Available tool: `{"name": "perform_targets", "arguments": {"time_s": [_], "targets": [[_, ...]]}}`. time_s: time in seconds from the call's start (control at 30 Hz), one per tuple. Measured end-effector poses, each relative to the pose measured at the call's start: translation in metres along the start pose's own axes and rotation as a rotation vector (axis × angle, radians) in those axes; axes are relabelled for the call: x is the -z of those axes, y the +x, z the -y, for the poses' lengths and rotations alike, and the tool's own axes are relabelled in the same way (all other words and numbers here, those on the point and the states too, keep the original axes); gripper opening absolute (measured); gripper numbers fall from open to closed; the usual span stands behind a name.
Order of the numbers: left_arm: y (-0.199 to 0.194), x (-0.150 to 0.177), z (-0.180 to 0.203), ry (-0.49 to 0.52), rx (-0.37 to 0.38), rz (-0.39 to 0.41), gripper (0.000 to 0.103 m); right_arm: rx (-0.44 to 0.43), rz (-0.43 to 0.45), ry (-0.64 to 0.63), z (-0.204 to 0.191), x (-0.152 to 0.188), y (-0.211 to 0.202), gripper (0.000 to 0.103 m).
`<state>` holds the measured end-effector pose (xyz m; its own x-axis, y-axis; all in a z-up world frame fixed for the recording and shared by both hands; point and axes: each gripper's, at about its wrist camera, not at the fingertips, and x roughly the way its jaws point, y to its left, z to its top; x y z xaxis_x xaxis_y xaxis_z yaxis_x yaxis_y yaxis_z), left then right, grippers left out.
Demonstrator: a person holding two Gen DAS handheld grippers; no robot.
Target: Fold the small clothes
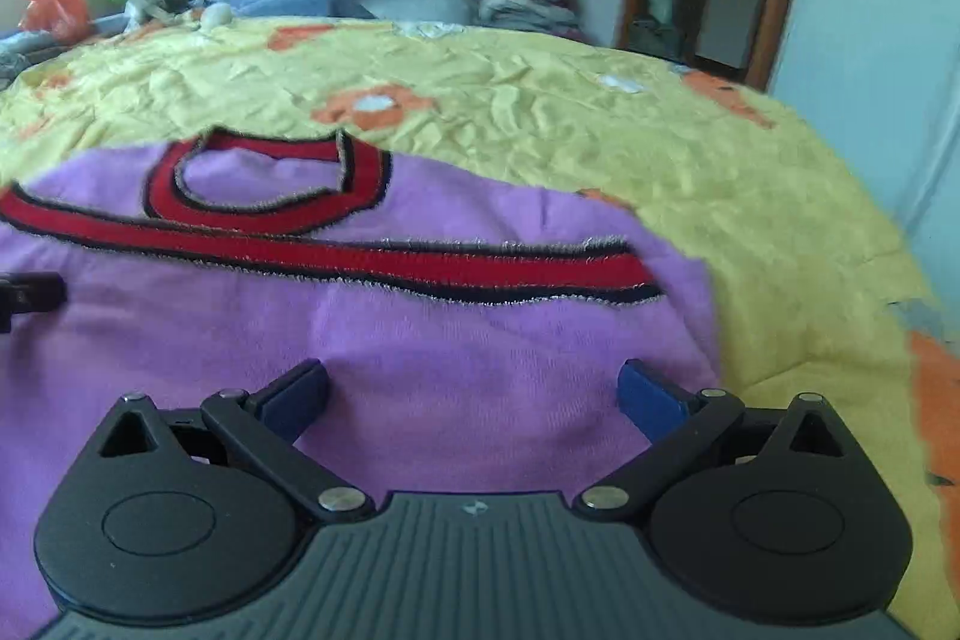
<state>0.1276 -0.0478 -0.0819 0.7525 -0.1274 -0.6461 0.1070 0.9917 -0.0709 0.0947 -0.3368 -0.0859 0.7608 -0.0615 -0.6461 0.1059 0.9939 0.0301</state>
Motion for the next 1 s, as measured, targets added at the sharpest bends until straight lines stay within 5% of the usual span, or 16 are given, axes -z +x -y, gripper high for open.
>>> {"name": "perform_targets", "arguments": {"time_s": [0.2,0.33,0.43,0.57,1.0], "targets": [[-0.012,0.0,-0.017,0.046,-0.028,-0.039,0.103,0.057,-0.066,-0.016,0.003,-0.006,-0.012,0.103],[-0.011,-0.022,-0.024,-0.044,0.013,-0.047,0.103,0.047,0.09,-0.148,-0.026,-0.027,-0.017,0.103],[0.013,-0.029,-0.017,0.004,-0.025,-0.074,0.103,0.066,0.037,-0.236,-0.043,-0.03,0.021,0.103],[0.025,-0.022,-0.022,0.07,-0.023,-0.036,0.103,-0.017,-0.018,-0.042,0.002,-0.029,0.038,0.103],[0.021,-0.021,-0.054,-0.045,-0.095,-0.042,0.103,0.082,-0.009,0.054,0.027,-0.028,0.037,0.103]]}}
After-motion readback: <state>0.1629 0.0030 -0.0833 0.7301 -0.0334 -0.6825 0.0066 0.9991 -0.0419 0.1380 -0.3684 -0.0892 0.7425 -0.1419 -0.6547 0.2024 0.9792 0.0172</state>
